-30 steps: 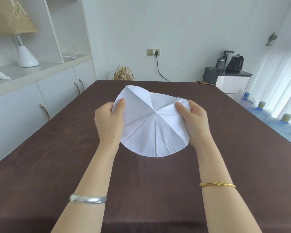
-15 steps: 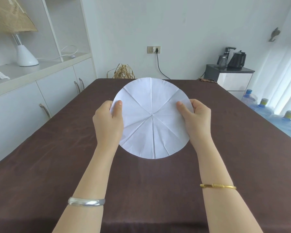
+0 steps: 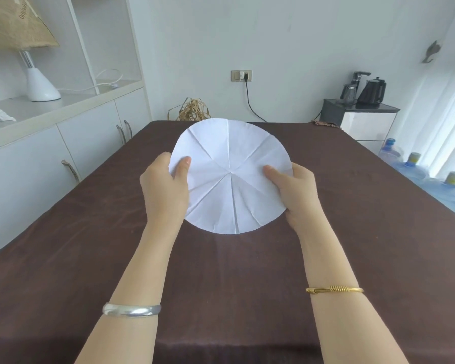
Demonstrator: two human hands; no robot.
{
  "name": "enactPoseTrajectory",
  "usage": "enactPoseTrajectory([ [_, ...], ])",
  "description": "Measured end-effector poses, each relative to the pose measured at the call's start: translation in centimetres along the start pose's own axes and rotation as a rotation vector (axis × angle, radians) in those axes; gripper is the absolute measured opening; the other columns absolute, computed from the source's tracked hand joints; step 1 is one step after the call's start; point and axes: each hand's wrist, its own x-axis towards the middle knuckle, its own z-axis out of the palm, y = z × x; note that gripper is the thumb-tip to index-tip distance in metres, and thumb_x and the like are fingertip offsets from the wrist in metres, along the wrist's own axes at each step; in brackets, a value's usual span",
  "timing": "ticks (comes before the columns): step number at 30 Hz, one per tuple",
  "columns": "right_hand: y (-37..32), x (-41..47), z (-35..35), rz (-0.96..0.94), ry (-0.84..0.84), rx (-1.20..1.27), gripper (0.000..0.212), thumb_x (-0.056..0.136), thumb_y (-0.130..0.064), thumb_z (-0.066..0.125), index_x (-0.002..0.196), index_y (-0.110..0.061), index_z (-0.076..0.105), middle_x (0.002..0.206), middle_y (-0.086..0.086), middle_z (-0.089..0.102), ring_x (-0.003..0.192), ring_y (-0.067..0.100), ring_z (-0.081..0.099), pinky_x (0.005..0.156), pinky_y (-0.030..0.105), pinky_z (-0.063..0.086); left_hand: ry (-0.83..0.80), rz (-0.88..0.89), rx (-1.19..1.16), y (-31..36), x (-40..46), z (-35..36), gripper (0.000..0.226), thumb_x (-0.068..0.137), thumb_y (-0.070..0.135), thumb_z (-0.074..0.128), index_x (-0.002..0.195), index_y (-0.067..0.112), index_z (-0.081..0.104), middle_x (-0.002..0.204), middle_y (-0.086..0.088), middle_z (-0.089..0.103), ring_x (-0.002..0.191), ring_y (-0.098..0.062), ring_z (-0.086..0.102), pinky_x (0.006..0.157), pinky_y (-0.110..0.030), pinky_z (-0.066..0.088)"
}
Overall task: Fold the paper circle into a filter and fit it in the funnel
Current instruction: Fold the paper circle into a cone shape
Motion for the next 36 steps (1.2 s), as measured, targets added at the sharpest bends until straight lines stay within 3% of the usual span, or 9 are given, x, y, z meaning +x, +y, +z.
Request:
enactPoseTrajectory([
  [6,-0.4,0.0,0.2,-0.175,0.076,-0.265,0.013,0.084,-0.012,0.061,0.072,-0.008,0.062,0.073,0.006,0.065,0.073,0.026,0.06,0.067,0.033,0.048,-0.024,0.019,0.051,0.3,-0.2,0.1,0.051,0.09,0.016,0.056,0.056,0.016,0.017,0.052,0.0,0.018,0.051,-0.017,0.013,0.044,-0.026,0.017],
  [10,-0.8,-0.2,0.4,-0.271,0.153,-0.392,0.021,0.085,-0.014,0.059,0.086,0.007,0.059,0.083,0.022,0.066,0.072,0.037,0.055,0.06,0.03,0.041,-0.03,0.048,0.114,1.1,0.0,-0.1,0.049,0.092,0.018,0.05,0.055,0.018,0.017,0.05,0.001,0.017,0.05,-0.018,0.014,0.043,-0.025,0.014],
  [12,-1.2,-0.5,0.6,-0.325,0.177,-0.466,0.022,0.085,-0.013,0.056,0.077,0.008,0.052,0.069,0.018,0.054,0.062,0.026,0.042,0.054,0.027,0.033,-0.028,0.015,0.108,1.7,-0.1,0.0,0.047,0.092,0.02,0.046,0.054,0.019,0.017,0.049,0.002,0.018,0.048,-0.018,0.017,0.045,-0.031,0.014],
  [16,-2.1,-1.9,1.9,-0.426,0.255,-0.597,0.04,0.09,-0.012,0.051,0.059,-0.015,0.025,0.052,-0.002,0.031,0.048,0.015,0.025,0.041,0.024,0.02,-0.103,-0.082,-0.245,3.3,-0.8,0.2,0.04,0.089,0.015,0.045,0.054,0.015,0.025,0.047,0.006,0.023,0.047,-0.01,0.021,0.044,-0.022,0.017],
  [19,-2.6,-3.1,2.9,-0.461,0.291,-0.654,0.043,0.092,-0.013,0.047,0.059,-0.02,0.021,0.052,-0.004,0.031,0.046,0.012,0.026,0.042,0.028,0.02,-0.287,-0.239,-0.586,5.0,-1.8,-0.1,0.025,0.086,0.022,0.049,0.066,0.031,0.062,0.065,0.018,0.061,0.06,0.003,0.055,0.059,-0.013,0.043],
  [23,-2.6,-4.4,4.1,-0.56,0.337,-0.768,0.023,0.095,-0.014,0.042,0.073,-0.012,0.033,0.053,-0.005,0.027,0.044,0.011,0.023,0.042,0.026,0.015,-0.583,-0.268,-0.845,5.4,-2.5,-0.1,0.027,0.081,0.033,0.046,0.1,0.031,0.066,0.1,0.009,0.07,0.099,-0.011,0.065,0.086,-0.031,0.05],
  [27,-2.2,-5.7,5.3,-0.718,0.287,-0.892,0.014,0.091,-0.013,0.044,0.09,-0.005,0.056,0.067,0.004,0.054,0.046,0.023,0.037,0.04,0.023,0.013,-0.588,-0.298,-1.025,6.1,-2.6,0.1,0.019,0.081,0.029,0.045,0.093,0.02,0.057,0.081,0.003,0.062,0.081,-0.014,0.06,0.073,-0.028,0.047],
  [31,-1.7,-6.9,6.6,-0.872,0.284,-0.946,0.006,0.069,-0.005,0.06,0.071,0.0,0.064,0.053,0.008,0.058,0.026,0.023,0.044,0.037,0.015,0.023,-0.552,-0.461,-1.108,5.9,-2.6,0.1,0.02,0.081,0.032,0.05,0.067,0.017,0.052,0.059,0.007,0.055,0.059,-0.01,0.056,0.056,-0.022,0.048],
  [36,-1.0,-6.7,6.8,-0.88,0.095,-0.882,0.016,0.073,-0.012,0.068,0.087,-0.005,0.07,0.061,0.008,0.059,0.04,0.026,0.047,0.04,0.024,0.034,-0.463,-0.547,-1.06,4.8,-1.5,-0.5,0.026,0.089,0.03,0.05,0.1,0.009,0.063,0.075,0.0,0.068,0.07,-0.016,0.068,0.062,-0.026,0.054],
])
